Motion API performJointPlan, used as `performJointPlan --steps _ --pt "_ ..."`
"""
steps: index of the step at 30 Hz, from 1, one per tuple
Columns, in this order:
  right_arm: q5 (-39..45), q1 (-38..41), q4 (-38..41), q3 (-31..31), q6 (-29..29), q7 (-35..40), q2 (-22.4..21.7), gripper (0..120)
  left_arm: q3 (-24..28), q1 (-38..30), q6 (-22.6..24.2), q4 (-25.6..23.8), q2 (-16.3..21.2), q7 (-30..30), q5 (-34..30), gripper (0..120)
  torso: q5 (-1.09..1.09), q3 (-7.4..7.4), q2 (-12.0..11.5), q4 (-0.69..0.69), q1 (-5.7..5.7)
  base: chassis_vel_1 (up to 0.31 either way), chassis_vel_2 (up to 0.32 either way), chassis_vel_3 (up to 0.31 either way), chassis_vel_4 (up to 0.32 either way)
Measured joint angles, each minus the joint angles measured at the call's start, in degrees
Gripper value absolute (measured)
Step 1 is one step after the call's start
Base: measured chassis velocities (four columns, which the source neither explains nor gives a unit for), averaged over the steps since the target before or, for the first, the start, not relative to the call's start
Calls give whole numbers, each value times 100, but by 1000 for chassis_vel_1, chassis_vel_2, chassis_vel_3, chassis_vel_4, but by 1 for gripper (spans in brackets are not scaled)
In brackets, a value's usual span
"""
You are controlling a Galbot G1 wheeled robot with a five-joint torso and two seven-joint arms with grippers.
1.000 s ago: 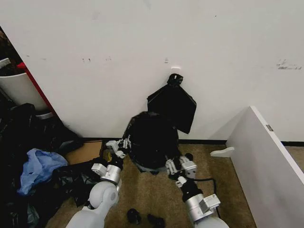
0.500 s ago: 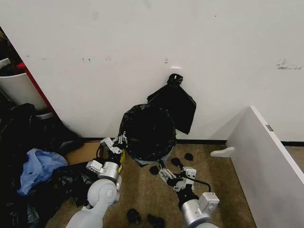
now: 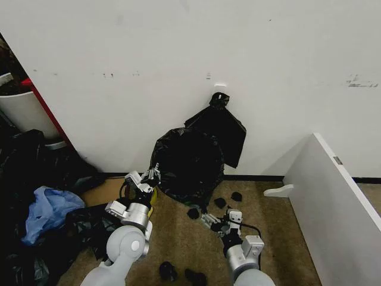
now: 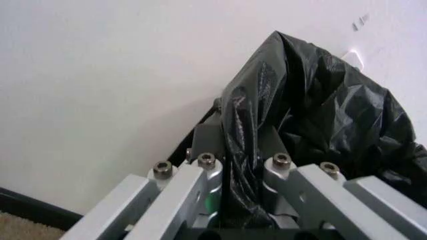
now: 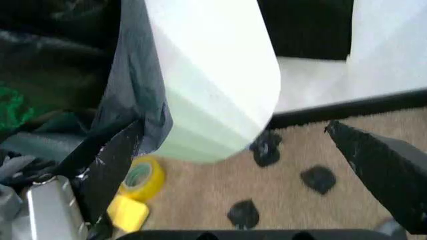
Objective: Place the garbage bag over the trash bin.
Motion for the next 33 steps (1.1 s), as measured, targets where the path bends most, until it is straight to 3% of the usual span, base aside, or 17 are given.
performJointPlan --steps 4,16,20,24,27,31,32,33 --pt "-270 30 -195 79 282 -193 -1 100 -14 18 107 -82 24 -67 -160 5 0 0 0 0 0 0 0 0 0" --pt "-2538 111 -1445 658 2002 -1453 -20 100 -25 -35 501 -240 11 -380 -488 5 1 0 0 0 0 0 0 0 0" --pt "-2569 18 -1477 694 2319 -1854 -162 100 -25 -79 429 -141 -41 -383 -516 5 -1 0 0 -1 0 0 0 0 0" --pt "-2474 23 -1861 973 3331 -2923 -348 100 -42 -117 306 -4 -98 -350 -541 5 0 0 0 0 0 0 0 0 0" --pt "-2304 64 -2066 1110 3714 -3508 -411 100 -59 -121 288 33 -95 -332 -558 5 1 0 0 0 0 0 0 0 0" --pt "-1529 133 -2371 1424 4148 -4797 -463 100 -91 -105 313 45 -61 -360 -609 5 2 0 0 0 0 0 0 0 0" --pt "-1529 133 -2371 1424 4148 -4797 -463 100 -91 -105 313 45 -61 -360 -609 5 2 0 0 0 0 0 0 0 0" --pt "-999 150 -2392 1527 4225 -5346 -460 100 -95 -93 379 32 -53 -440 -609 5 1 0 0 0 0 0 0 0 0"
